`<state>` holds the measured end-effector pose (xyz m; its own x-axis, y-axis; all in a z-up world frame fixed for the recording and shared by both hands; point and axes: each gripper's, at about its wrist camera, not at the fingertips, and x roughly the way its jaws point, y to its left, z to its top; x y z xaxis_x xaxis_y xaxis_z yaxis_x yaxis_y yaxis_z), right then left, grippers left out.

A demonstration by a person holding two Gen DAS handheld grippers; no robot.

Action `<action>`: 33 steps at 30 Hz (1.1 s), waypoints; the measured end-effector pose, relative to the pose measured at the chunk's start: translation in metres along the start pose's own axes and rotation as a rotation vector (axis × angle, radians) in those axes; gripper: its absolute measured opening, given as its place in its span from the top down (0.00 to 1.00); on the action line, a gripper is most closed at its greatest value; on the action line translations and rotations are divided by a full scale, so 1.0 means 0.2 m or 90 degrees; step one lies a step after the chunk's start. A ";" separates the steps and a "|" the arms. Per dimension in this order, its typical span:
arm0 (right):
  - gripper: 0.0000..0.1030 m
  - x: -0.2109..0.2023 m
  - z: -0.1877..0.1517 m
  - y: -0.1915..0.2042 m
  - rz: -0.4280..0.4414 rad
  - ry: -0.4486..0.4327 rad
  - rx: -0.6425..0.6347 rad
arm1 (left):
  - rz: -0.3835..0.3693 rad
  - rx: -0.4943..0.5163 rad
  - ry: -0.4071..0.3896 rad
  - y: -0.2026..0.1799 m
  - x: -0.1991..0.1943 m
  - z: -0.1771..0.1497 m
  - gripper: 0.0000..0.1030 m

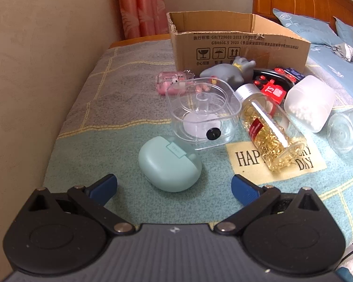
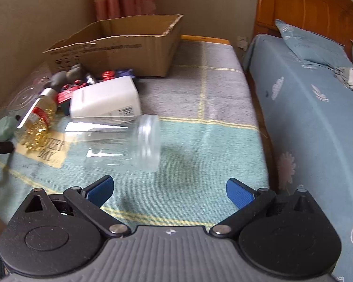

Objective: Organize rigid objects
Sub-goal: 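Close the right tool on the clear plastic jar while the left tool approaches the mint-green case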

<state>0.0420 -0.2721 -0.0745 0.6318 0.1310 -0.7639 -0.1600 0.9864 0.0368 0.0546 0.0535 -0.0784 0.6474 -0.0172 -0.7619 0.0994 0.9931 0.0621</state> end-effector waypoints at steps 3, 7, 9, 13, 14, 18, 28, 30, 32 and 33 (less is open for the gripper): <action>0.00 0.02 -0.01 0.05 0.023 0.008 -0.015 | -0.029 -0.017 0.008 0.03 0.02 0.01 0.01; 0.00 0.04 -0.01 0.12 0.006 0.005 -0.056 | -0.056 -0.006 -0.001 0.06 0.05 0.02 0.01; 0.00 0.05 -0.01 0.13 0.009 0.000 -0.060 | -0.068 0.008 -0.007 0.06 0.06 0.03 0.01; 0.00 0.06 0.00 0.14 0.008 -0.003 -0.058 | -0.088 0.029 -0.022 0.07 0.10 0.06 0.01; 0.00 0.06 0.01 0.14 0.007 -0.004 -0.058 | -0.090 0.035 -0.026 0.07 0.11 0.06 0.01; 0.00 0.06 0.00 0.15 0.007 -0.006 -0.058 | -0.101 0.039 -0.031 0.08 0.11 0.07 0.01; 0.00 0.06 0.00 0.15 0.010 -0.008 -0.061 | -0.181 0.102 -0.035 0.03 0.04 0.00 0.05; 0.00 0.06 0.00 0.15 0.011 -0.007 -0.062 | -0.158 0.114 -0.045 0.03 0.05 0.01 0.10; 0.00 0.05 -0.01 0.16 0.016 -0.007 -0.062 | -0.161 0.110 -0.053 0.04 0.04 0.01 0.20; 0.00 0.05 -0.01 0.17 0.020 -0.005 -0.063 | -0.157 0.113 -0.055 0.04 0.04 0.01 0.21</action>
<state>0.0413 -0.2383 -0.0815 0.6315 0.1633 -0.7580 -0.2540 0.9672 -0.0032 0.0616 0.0602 -0.0819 0.6481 -0.2729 -0.7110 0.3872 0.9220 -0.0009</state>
